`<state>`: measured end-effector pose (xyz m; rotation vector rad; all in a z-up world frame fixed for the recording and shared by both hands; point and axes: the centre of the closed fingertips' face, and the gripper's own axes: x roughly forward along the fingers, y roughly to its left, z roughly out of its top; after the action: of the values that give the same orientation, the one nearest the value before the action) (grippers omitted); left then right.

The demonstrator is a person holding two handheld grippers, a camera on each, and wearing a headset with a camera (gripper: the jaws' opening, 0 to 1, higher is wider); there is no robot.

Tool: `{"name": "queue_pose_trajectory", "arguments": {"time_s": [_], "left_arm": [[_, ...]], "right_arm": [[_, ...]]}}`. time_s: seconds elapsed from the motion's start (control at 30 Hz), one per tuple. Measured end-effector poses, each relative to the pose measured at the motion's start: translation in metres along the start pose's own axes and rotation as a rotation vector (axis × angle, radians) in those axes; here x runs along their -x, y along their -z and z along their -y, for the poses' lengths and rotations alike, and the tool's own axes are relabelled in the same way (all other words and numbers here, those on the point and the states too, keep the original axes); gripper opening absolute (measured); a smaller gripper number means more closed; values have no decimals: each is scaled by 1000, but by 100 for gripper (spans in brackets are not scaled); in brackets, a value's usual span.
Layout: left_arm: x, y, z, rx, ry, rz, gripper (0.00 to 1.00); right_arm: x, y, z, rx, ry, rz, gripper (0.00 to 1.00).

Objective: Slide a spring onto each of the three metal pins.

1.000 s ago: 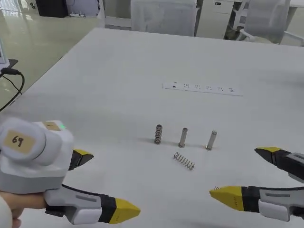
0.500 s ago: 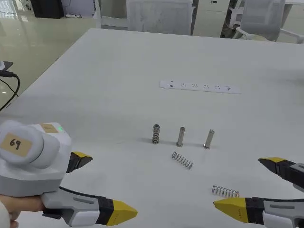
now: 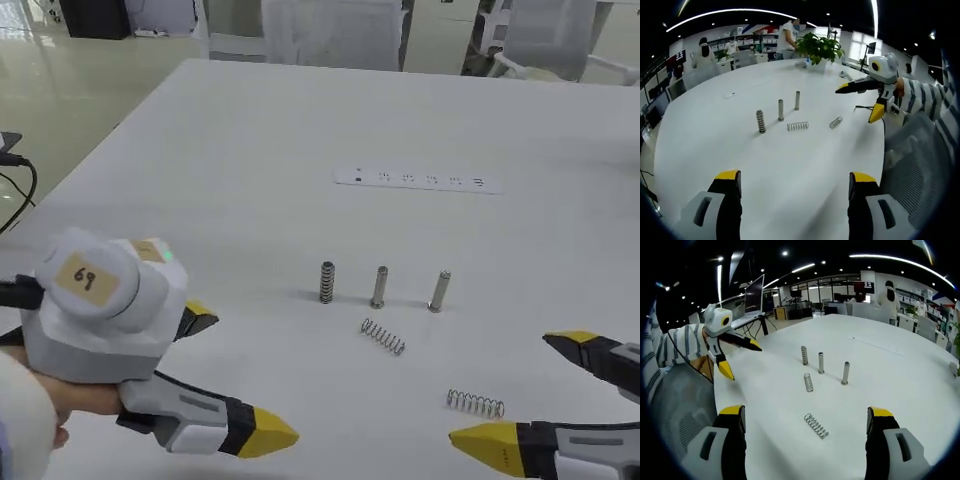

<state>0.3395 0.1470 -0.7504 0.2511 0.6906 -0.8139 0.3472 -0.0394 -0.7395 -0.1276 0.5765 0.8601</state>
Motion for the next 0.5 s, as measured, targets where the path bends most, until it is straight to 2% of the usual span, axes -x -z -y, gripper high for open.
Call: {"name": "queue_pose_trajectory", "arguments": {"time_s": [0.17,0.33,0.5], "left_arm": [[-10,-14,0,-57,30,-2,81],[-22,-22,2,-124,69,-15,77],[-33,-24,9,-202,132,-63,64]], "right_arm": [[2,-1,2,0,9,2,100],[3,1,2,0,19,-6,99],[5,2,0,-5,21,-4,99]]}}
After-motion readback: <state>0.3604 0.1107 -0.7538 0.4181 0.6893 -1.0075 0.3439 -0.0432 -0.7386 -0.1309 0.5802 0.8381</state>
